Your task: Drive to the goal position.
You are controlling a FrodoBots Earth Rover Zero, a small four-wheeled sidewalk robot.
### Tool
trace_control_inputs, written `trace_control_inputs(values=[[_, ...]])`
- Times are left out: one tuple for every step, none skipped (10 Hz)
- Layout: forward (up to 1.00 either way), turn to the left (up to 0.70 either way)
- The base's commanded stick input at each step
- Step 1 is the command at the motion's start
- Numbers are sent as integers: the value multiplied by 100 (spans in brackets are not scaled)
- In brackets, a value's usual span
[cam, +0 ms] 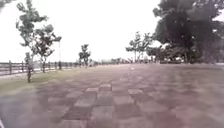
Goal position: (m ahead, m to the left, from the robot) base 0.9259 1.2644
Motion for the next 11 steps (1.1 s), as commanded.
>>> trace_control_inputs(values=[[100,0],[100,0],[100,0],[100,0],[100,0],[100,0],[100,0],[100,0],[100,0],[100,0],[100,0]])
